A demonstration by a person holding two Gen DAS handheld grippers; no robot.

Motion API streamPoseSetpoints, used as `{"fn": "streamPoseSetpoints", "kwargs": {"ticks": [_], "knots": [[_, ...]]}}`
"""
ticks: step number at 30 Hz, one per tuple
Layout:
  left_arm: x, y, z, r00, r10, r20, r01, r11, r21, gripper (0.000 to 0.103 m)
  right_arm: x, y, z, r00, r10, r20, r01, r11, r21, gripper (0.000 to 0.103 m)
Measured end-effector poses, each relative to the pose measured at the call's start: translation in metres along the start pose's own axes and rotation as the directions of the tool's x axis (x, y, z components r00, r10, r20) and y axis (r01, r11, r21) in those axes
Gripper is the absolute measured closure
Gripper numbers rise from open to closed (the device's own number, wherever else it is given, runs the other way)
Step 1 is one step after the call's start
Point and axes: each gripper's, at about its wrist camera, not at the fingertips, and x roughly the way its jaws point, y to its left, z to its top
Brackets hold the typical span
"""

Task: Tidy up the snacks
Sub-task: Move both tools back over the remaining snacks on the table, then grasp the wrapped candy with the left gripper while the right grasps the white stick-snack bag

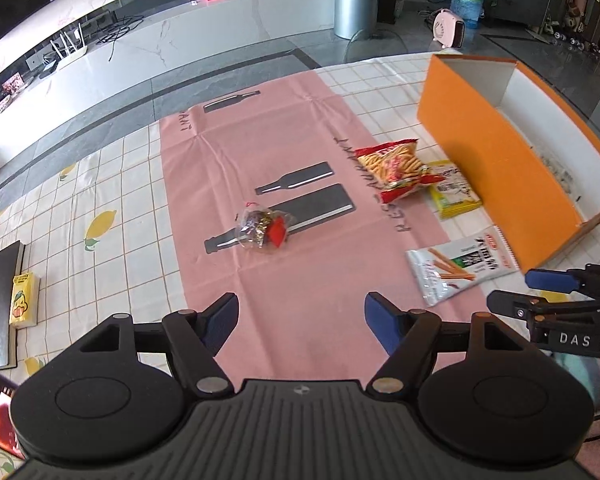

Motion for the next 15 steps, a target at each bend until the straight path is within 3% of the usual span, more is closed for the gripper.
{"fn": "streamPoseSetpoints", "kwargs": {"ticks": [7, 15], "knots": [[0.042, 0.013, 0.009, 0.999, -0.007, -0.05, 0.01, 0.999, 0.045, 0.019, 0.041, 0.004, -0.004, 0.993, -0.078, -0.084, 0.076, 0.997, -0.026, 0.04], [0.075, 0.028, 0.018, 0.999, -0.021, -0.05, 0.023, 0.999, 0.043, 0.018, 0.072, 0.007, 0.004, 0.991, -0.087, -0.103, 0.083, 0.996, -0.041, 0.036]]}}
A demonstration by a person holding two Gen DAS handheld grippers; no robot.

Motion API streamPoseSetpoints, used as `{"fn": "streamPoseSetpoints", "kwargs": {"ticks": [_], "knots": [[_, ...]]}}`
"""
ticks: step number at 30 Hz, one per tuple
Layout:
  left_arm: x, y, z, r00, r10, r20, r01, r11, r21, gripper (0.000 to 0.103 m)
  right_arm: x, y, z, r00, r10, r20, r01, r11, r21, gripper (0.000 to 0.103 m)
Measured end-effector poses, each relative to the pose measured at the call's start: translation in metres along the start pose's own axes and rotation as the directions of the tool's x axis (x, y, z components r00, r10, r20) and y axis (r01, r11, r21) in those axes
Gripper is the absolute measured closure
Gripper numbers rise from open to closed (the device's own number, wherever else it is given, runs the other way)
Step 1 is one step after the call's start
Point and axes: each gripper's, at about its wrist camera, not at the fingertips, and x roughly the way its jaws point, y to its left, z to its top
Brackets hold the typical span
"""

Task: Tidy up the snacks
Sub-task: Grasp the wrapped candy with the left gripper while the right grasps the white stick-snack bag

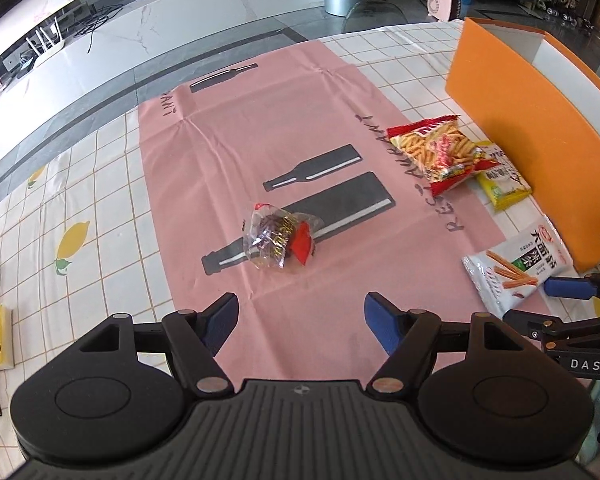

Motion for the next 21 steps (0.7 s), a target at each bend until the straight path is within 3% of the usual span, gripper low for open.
{"fn": "streamPoseSetpoints", "kwargs": {"ticks": [10, 14, 19, 21], "knots": [[0.027, 0.019, 0.016, 0.999, -0.017, 0.036, 0.019, 0.999, -0.05, 0.018, 0.022, 0.028, 0.024, 0.996, 0.08, 0.035, -0.075, 0.988, -0.132, 0.036], [0.037, 0.02, 0.024, 0.999, -0.035, 0.039, 0.037, 0.998, -0.057, 0.018, 0.012, 0.033, 0.028, 0.993, 0.101, 0.056, -0.091, 0.984, -0.152, 0.036], [0.049, 0.017, 0.029, 0.999, -0.034, 0.039, 0.036, 0.998, -0.051, 0.018, -0.006, 0.034, 0.032, 0.983, 0.065, 0.169, -0.013, 0.957, -0.291, 0.036], [0.052, 0.017, 0.03, 0.999, -0.03, 0.04, 0.033, 0.997, -0.068, 0.019, 0.0, 0.031, 0.037, 0.983, 0.036, 0.182, 0.029, 0.94, -0.341, 0.03]]}}
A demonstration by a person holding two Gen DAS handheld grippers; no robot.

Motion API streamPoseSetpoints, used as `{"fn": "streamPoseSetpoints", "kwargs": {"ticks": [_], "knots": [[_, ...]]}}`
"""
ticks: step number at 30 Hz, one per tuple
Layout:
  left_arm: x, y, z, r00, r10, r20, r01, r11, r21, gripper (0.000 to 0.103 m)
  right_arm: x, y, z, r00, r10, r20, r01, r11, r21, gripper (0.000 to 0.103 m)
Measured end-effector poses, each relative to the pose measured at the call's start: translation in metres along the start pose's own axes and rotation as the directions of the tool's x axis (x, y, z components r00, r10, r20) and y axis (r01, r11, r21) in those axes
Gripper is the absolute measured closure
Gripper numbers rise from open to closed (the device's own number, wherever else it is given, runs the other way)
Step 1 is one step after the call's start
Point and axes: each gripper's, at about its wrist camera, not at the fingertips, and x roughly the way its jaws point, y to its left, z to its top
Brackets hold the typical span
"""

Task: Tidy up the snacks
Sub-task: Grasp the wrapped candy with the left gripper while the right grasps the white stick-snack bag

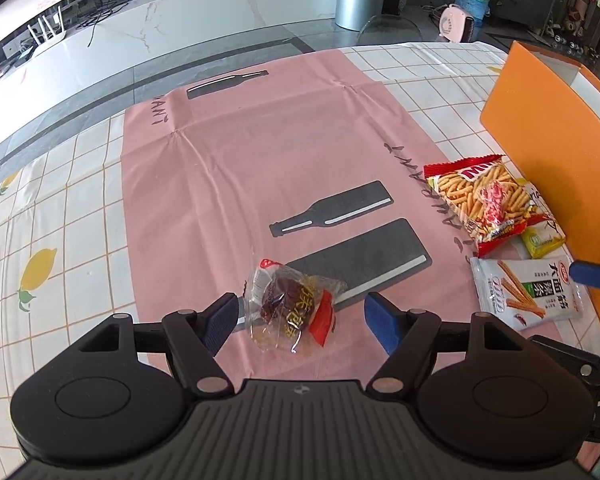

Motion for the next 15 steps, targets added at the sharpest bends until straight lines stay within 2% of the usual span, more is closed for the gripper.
{"fn": "streamPoseSetpoints", "kwargs": {"ticks": [2, 5, 7, 9, 11, 15], "knots": [[0.004, 0.001, 0.001, 1.0, 0.0, -0.008, 0.0, 1.0, -0.019, 0.022, 0.01, -0.005, 0.001, 1.0, -0.005, -0.016, 0.004, 0.999, -0.052, 0.024], [0.01, 0.003, 0.001, 1.0, -0.001, -0.022, 0.0, 0.999, -0.047, 0.036, 0.022, -0.009, 0.001, 1.0, -0.016, -0.026, 0.012, 0.992, -0.125, 0.02], [0.013, 0.003, 0.0, 0.999, -0.014, -0.035, 0.013, 0.999, -0.047, 0.045, 0.029, -0.011, 0.0, 0.998, -0.032, -0.046, 0.025, 0.989, -0.147, 0.014], [0.012, 0.001, -0.002, 0.999, -0.023, -0.039, 0.021, 0.999, -0.03, 0.049, 0.037, -0.015, 0.0, 0.996, -0.031, -0.08, 0.02, 0.991, -0.13, 0.013], [0.01, -0.003, -0.004, 0.999, -0.028, -0.044, 0.028, 1.0, -0.005, 0.05, 0.041, -0.021, -0.002, 0.993, -0.006, -0.121, -0.001, 0.998, -0.062, 0.014], [0.005, -0.014, -0.011, 0.996, -0.064, -0.069, 0.066, 0.997, 0.027, 0.051, 0.034, -0.018, -0.01, 0.991, 0.019, -0.131, -0.019, 1.0, 0.004, 0.016]]}}
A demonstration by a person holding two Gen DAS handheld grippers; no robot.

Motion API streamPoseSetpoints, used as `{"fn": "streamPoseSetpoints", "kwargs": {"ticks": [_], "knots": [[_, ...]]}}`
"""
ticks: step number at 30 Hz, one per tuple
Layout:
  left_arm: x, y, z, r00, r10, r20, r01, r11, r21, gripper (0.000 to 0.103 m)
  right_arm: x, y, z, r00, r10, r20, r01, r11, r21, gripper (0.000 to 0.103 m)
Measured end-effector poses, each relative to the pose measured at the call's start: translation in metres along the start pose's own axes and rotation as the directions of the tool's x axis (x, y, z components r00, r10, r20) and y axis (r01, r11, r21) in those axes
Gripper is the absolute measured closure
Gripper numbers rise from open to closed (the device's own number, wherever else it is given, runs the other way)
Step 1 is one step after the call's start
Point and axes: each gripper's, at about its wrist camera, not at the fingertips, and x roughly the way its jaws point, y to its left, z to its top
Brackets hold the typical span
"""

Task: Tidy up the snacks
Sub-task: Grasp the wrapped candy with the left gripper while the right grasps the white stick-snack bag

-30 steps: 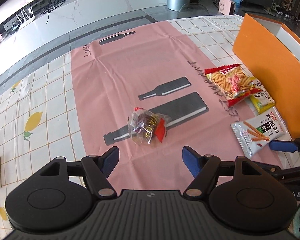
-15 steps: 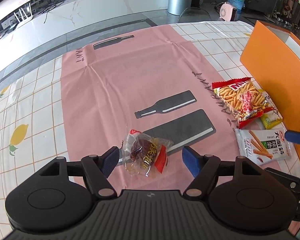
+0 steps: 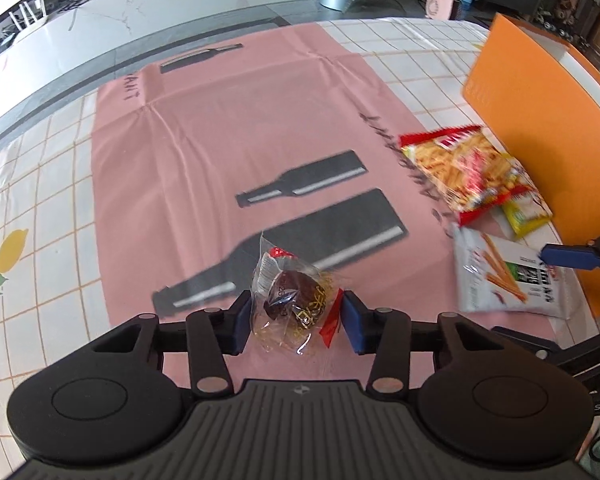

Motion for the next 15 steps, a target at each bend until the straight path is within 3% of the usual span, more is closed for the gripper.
{"fn": "streamPoseSetpoints", "kwargs": {"ticks": [9, 15], "knots": [[-0.013, -0.029, -0.028, 0.996, -0.044, -0.083, 0.047, 0.998, 0.03, 0.051, -0.021, 0.014, -0.006, 0.976, 0.216, -0.007, -0.214, 0.971, 0.105, 0.028], [-0.016, -0.026, -0.035, 0.995, -0.063, -0.082, 0.061, 0.998, -0.024, 0.05, -0.019, 0.016, -0.003, 0.989, 0.147, 0.025, -0.147, 0.989, 0.016, 0.027]]}}
